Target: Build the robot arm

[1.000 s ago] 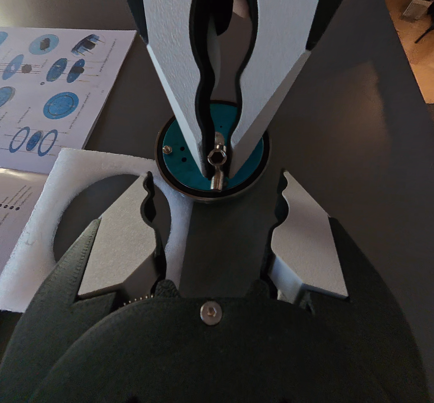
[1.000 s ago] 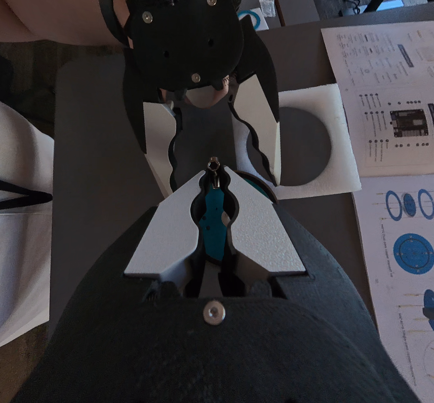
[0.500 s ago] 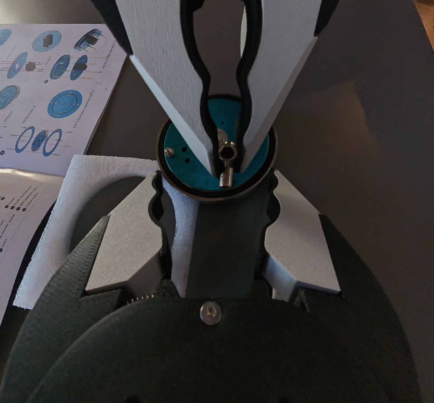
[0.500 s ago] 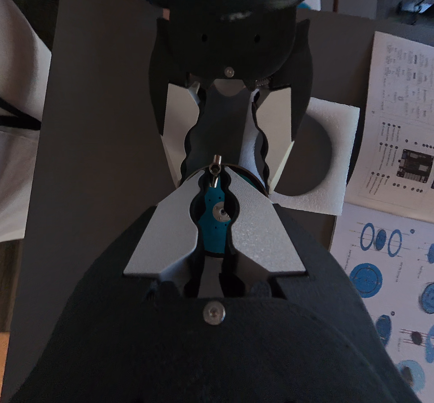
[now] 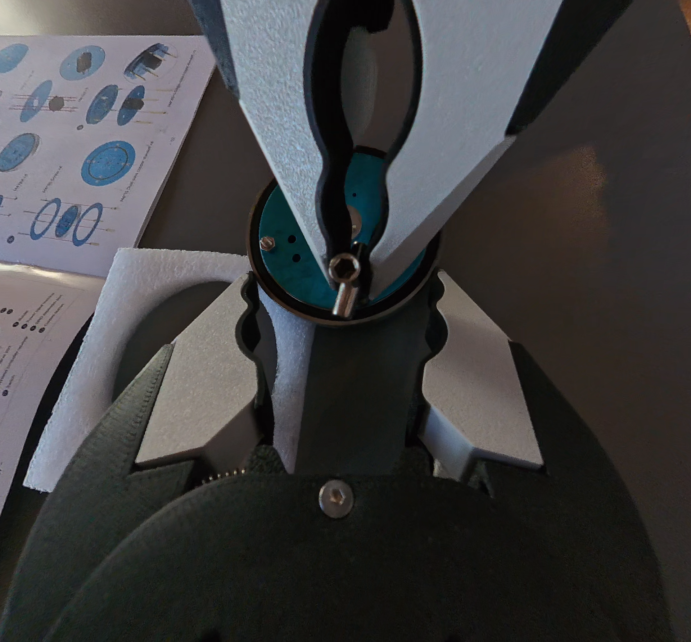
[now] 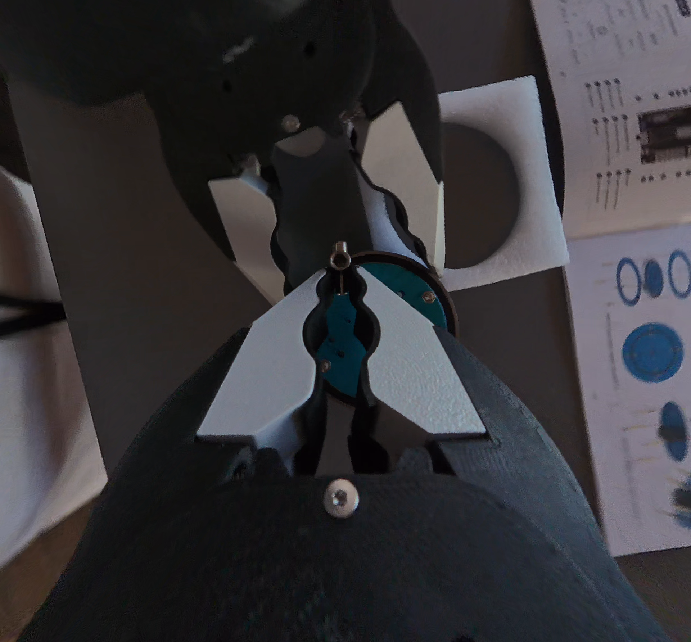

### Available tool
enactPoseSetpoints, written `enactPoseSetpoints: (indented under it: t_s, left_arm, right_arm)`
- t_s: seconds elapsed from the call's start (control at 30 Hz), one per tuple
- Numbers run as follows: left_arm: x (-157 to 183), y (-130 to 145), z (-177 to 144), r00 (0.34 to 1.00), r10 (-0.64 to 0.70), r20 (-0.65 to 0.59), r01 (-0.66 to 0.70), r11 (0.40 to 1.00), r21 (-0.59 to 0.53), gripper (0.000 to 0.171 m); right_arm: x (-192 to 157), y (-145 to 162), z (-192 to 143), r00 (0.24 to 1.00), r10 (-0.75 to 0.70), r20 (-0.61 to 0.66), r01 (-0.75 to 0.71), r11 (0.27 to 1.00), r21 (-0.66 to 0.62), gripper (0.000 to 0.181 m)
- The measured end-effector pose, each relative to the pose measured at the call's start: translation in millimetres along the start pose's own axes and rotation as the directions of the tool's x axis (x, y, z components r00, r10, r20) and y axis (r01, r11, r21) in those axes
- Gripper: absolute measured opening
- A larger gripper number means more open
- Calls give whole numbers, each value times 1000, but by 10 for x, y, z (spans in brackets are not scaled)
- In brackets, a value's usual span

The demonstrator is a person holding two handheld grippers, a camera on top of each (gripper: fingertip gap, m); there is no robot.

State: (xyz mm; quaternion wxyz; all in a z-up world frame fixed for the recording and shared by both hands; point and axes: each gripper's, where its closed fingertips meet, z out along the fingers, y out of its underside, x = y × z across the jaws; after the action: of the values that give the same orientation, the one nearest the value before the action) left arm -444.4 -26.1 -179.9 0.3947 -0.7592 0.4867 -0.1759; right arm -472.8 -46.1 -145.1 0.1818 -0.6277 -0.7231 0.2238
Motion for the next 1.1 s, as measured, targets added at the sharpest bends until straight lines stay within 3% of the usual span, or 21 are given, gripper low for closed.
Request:
enactPoseSetpoints:
  t_s: [0.07, 0.23, 0.4, 0.6, 0.73, 0.87, 0.97, 1.07, 1.1]
  left_arm:
    - [2, 2, 2, 1000, 3, 8, -3, 1000, -3, 92]
    - [9, -5, 5, 1000, 0, 16, 0, 1000, -2, 90]
    - [10, -12, 10, 1000, 2, 22, -2, 1000, -2, 90]
    - [15, -20, -24, 999, 7, 36, -7, 1000, 12, 88]
    - [51, 1, -261, 1000, -28, 0, 28, 998, 54, 64]
    - [1, -155, -601, 1000, 3, 0, -2, 979, 202, 21]
    - [-40, -248, -645, 998, 63, 8, -64, 970, 235, 12]
    - [12, -220, -562, 992, 113, -47, -103, 977, 186, 17]
    - [-10, -216, -543, 992, 118, -42, -109, 979, 175, 11]
  right_arm:
    - [7, -6, 12, 994, 105, -37, -103, 993, 52, 8]
    - [33, 13, -19, 969, 191, -155, -172, 976, 131, 8]
    - [22, 30, -44, 957, 125, -262, -86, 984, 155, 8]
    - [19, 9, -24, 961, 108, -256, -79, 990, 120, 8]
    - [25, 4, -16, 968, 109, -225, -86, 990, 110, 8]
    - [20, 10, -13, 976, 101, -191, -81, 991, 109, 8]
    - [25, 14, -11, 979, 97, -179, -76, 990, 117, 8]
    - [33, 11, -8, 981, 112, -157, -92, 987, 129, 8]
    - [35, 11, -7, 982, 115, -149, -95, 986, 134, 8]
